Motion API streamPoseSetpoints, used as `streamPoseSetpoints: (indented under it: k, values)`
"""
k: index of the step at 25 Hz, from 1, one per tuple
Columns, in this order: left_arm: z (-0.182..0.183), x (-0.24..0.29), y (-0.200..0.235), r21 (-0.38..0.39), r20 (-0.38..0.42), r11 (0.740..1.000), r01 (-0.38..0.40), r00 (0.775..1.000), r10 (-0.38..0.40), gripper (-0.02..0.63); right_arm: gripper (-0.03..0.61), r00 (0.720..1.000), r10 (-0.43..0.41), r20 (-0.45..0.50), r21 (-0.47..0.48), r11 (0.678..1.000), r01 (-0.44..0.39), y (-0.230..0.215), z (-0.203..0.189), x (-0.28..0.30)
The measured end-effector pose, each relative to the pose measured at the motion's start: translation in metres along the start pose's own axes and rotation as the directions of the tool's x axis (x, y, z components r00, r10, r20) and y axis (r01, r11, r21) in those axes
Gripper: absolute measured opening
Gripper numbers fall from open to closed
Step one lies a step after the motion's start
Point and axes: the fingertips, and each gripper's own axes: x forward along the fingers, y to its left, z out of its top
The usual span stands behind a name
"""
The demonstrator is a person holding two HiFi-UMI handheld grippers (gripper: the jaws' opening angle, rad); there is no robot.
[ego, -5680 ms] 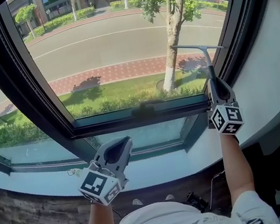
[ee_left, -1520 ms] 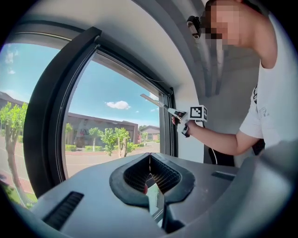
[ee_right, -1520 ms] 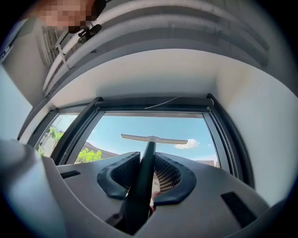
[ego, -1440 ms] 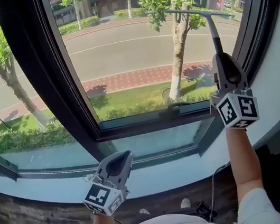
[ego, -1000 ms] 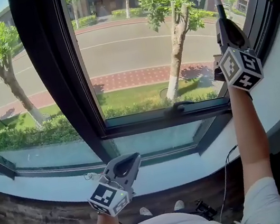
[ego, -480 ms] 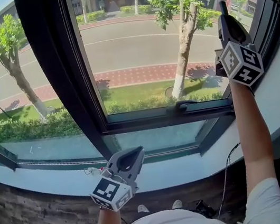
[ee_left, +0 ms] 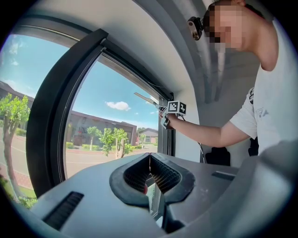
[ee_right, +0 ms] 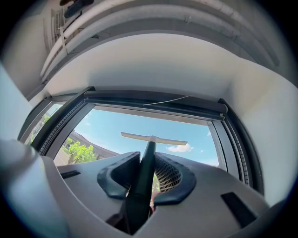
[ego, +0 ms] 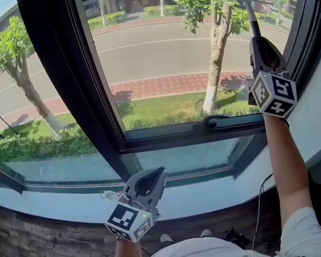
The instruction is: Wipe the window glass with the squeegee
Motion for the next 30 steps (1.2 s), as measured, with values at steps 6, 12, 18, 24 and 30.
streamPoseSetpoints:
  k: [6, 12, 18, 24, 30]
  values:
    - [-0.002, 0.003, -0.001, 0.001, -0.006, 1.000, -0.005, 1.000, 0.005, 0.017, 0.100, 0.999, 0.002, -0.036, 0.005, 1.000, -0.001, 0.009, -0.035, -0.026]
    - [-0.004, 0.008, 0.000, -0.002, -0.017, 1.000, -0.007, 1.000, 0.007, 0.017, 0.100, 0.996, 0.013, -0.090, 0.009, 1.000, -0.012, 0.022, -0.074, -0.051]
    - [-0.004, 0.013, -0.008, 0.004, -0.023, 1.000, 0.001, 1.000, -0.001, 0.017, 0.100, 0.989, 0.019, -0.149, 0.003, 1.000, -0.019, 0.032, -0.111, -0.081]
    - [-0.002, 0.014, -0.009, 0.005, -0.031, 1.000, -0.008, 0.999, 0.008, 0.017, 0.100, 0.975, 0.033, -0.220, 0.009, 0.999, -0.032, 0.044, -0.150, -0.109]
    - [-0.007, 0.015, -0.011, 0.008, -0.040, 1.000, -0.009, 0.999, 0.010, 0.017, 0.100, 0.953, 0.042, -0.300, 0.021, 0.999, -0.037, 0.057, -0.198, -0.141]
